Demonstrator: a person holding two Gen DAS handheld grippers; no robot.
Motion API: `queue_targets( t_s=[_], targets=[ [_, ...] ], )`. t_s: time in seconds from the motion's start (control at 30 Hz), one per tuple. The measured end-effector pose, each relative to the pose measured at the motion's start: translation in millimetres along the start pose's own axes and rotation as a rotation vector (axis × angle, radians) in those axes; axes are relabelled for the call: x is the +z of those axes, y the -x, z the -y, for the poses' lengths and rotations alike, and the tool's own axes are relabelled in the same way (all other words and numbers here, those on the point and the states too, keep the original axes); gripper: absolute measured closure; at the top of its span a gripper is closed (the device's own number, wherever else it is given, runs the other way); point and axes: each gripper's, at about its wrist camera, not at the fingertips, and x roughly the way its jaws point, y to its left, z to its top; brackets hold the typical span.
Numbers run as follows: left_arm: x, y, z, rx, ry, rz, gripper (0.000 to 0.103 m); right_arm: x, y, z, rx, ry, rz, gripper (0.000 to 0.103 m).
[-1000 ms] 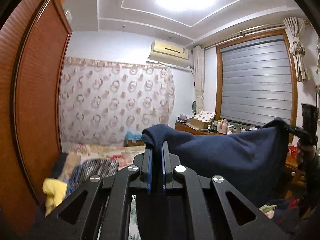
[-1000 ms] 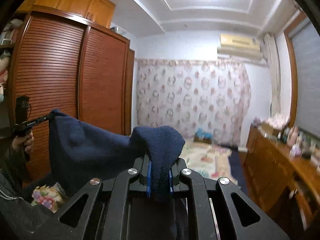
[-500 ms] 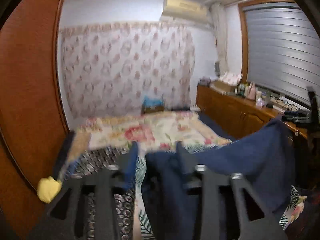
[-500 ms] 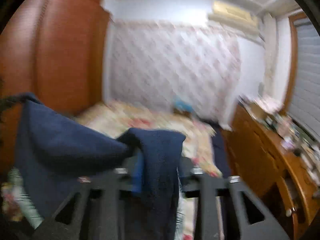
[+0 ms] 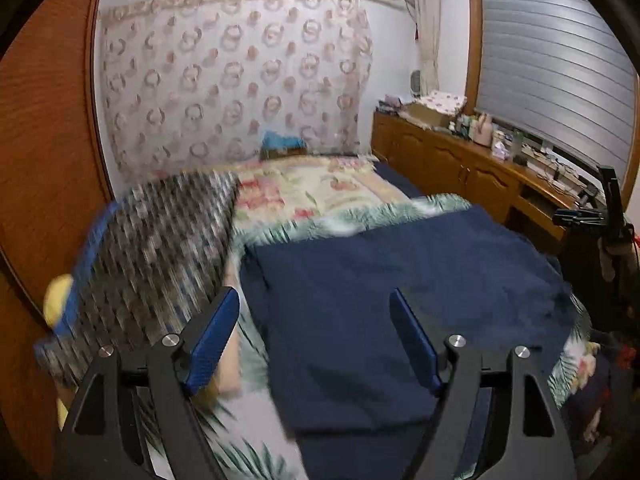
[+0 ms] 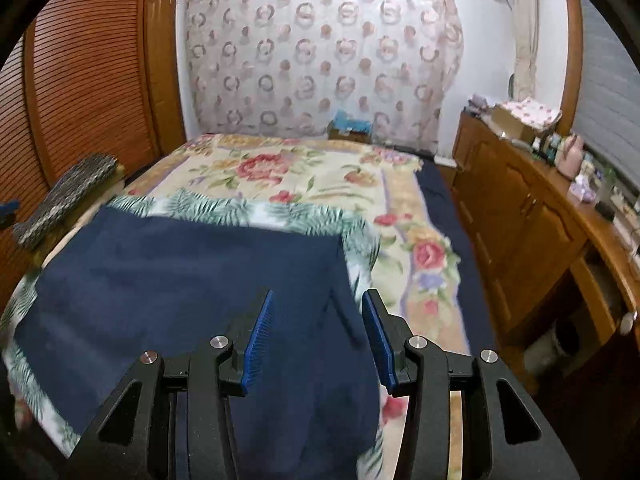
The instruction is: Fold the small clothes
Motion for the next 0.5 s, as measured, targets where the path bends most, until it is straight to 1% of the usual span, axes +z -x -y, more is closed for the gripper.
queue_targets(
  t_s=[0.07, 0.13, 0.2, 0.23, 0.37, 0.5],
  targets=[
    [-16.9, -2.4, 6.1, -0.005, -0.004, -0.036, 0.025, -4.0, 18.8, 12.4, 0.007, -0.014, -0.013, 0.056],
    [-36.6, -6.1, 13.3, -0.007, -0.005, -0.072, 0.025, -21.5, 31.9, 15.4, 0.021, -0.024, -0.036, 0.056],
    [-50.2, -9.5, 18.1, -0.011, 0.003, -0.099, 0.025, -28.1, 36.2, 13.9, 0.027, -0.016, -0.053, 0.056],
    [-58.9, -11.7, 21.4, -0.016, 0.008, -0.118, 0.025, -26.6, 35.8, 13.1, 0.027, -0.017, -0.06, 0.056],
    [-79.3, -15.8, 25.8, -0.02, 0.019, -0.152, 0.025, -30.5, 25.8, 21.6, 0.009, -0.05, -0.079, 0.056],
    [-90.2, -19.6, 27.4, -0.012, 0.023, -0.181, 0.025, -41.2, 19.2, 39.8, -0.016, -0.116, -0.121, 0.056]
  ],
)
